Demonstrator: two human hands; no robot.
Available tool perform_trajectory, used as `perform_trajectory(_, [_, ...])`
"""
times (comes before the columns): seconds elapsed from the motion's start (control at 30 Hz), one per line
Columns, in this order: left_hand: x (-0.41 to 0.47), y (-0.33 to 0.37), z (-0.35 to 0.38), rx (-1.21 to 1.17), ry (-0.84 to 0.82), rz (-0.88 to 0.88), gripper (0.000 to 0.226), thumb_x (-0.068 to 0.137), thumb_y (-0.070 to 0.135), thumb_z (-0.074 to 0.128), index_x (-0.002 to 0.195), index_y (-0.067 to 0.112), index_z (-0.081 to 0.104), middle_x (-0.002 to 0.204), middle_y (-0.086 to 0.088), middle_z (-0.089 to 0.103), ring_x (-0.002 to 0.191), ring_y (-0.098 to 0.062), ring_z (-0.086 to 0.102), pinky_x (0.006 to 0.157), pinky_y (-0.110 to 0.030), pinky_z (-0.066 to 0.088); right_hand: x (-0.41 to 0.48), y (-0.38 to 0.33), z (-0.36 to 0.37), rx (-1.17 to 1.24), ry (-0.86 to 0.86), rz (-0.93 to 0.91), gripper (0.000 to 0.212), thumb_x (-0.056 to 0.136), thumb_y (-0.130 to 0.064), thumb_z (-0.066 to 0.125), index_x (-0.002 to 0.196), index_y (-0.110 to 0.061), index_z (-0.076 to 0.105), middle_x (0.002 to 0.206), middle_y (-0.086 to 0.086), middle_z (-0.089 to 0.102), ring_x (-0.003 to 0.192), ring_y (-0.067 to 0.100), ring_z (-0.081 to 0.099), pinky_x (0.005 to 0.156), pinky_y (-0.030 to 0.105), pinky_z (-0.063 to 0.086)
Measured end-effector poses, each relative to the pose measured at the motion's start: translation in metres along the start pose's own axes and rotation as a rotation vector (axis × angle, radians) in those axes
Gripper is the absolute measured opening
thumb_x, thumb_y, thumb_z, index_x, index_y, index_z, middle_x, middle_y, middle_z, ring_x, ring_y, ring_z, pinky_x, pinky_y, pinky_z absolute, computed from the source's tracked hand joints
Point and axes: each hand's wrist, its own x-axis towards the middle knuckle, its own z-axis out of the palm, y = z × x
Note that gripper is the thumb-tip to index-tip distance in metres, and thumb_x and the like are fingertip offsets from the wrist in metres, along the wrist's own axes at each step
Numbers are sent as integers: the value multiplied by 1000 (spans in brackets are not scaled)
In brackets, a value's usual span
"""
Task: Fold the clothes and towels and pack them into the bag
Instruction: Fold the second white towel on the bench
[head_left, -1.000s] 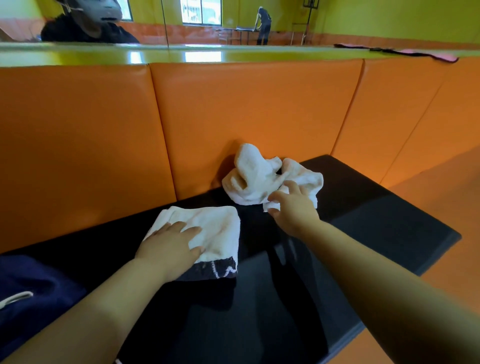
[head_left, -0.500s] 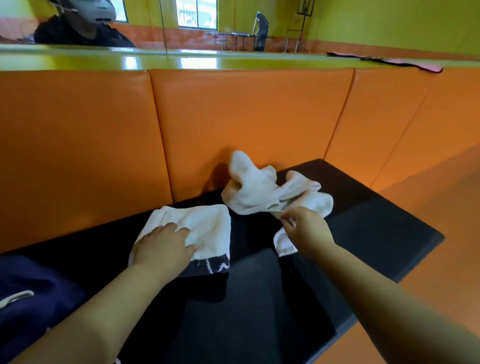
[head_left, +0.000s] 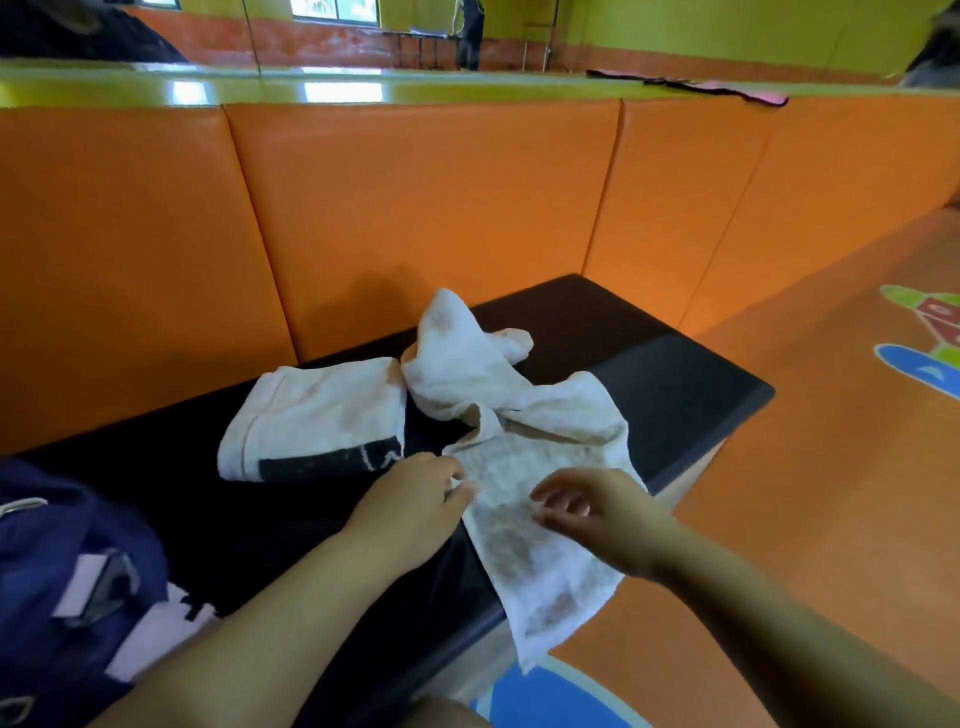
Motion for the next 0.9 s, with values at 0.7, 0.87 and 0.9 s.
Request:
perform_trajectory(0.7, [68, 7, 33, 12, -89, -17, 42, 98, 22, 42, 140, 21, 40, 141, 0, 40, 129, -24, 37, 105, -45, 35, 48, 64, -24, -303, 42, 326, 18, 87, -30, 54, 85, -19, 68, 78, 2, 66, 72, 22, 65, 63, 35, 54])
perform_trajectory(0.87, [47, 8, 27, -173, 82, -30, 17, 92, 23, 55, 103, 18, 68, 101, 2, 67, 90, -13, 59, 74, -23, 45, 3, 48, -36, -159, -263, 251, 33, 85, -48, 58, 72, -21, 72, 73, -2, 71, 60, 6, 59, 52, 13, 41])
perform_trajectory(0.9, [42, 7, 25, -189, 112, -37, 11, 90, 23, 58, 92, 20, 68, 85, 5, 65, 75, -9, 56, 62, -20, 41, 1, 49, -38, -95, -274, 252, 33, 86, -45, 59, 73, -18, 73, 74, -1, 72, 61, 4, 59, 53, 11, 40])
